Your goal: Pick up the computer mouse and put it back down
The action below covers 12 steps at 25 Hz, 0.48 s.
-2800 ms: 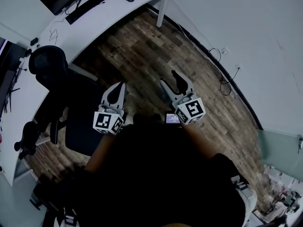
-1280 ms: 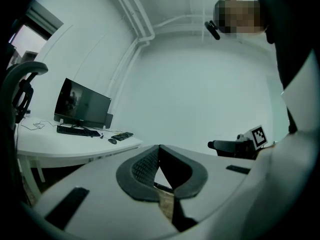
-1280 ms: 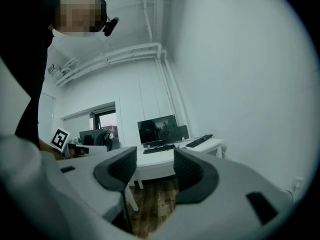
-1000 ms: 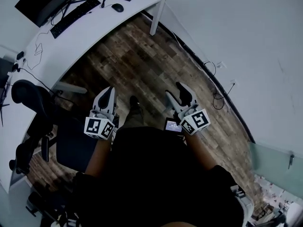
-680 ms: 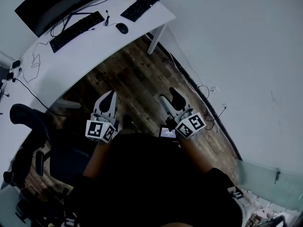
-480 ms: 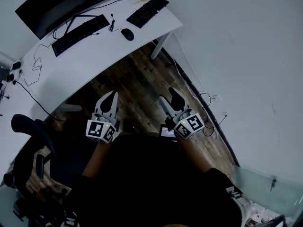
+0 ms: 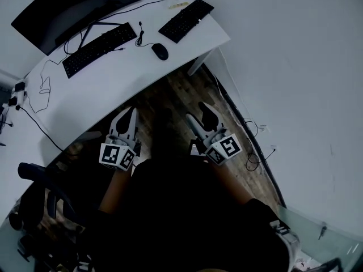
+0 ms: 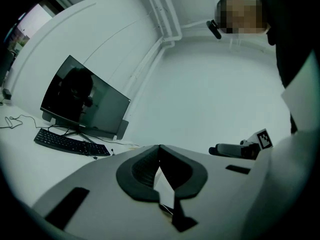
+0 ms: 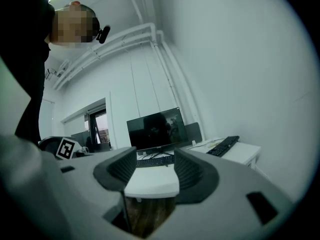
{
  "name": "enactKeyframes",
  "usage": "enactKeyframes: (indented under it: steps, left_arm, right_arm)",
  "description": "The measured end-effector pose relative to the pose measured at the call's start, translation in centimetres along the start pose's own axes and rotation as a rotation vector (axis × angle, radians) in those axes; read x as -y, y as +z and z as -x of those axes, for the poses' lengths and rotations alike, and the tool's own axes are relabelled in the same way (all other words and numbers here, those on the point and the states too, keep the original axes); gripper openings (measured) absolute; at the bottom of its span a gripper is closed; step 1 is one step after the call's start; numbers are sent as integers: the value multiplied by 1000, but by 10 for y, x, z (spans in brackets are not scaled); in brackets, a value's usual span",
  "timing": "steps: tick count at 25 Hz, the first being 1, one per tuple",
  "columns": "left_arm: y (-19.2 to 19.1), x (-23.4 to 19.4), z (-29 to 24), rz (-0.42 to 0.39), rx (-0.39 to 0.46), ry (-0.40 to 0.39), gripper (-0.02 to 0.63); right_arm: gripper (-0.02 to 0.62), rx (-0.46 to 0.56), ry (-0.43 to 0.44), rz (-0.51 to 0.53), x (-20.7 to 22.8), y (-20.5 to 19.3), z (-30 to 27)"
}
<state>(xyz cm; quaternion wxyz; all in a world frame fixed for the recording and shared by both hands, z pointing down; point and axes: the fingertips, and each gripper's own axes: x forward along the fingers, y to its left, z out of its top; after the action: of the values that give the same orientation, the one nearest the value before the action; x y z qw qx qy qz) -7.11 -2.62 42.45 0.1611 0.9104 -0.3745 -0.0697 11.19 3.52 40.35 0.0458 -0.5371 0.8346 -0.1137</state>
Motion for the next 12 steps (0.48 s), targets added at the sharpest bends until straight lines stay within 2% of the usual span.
enactKeyframes:
  steps: [12]
  left_arm:
    - [24, -77, -125, -65, -40, 107, -6]
  right_arm:
    - [233, -6, 116, -31, 109, 24, -157]
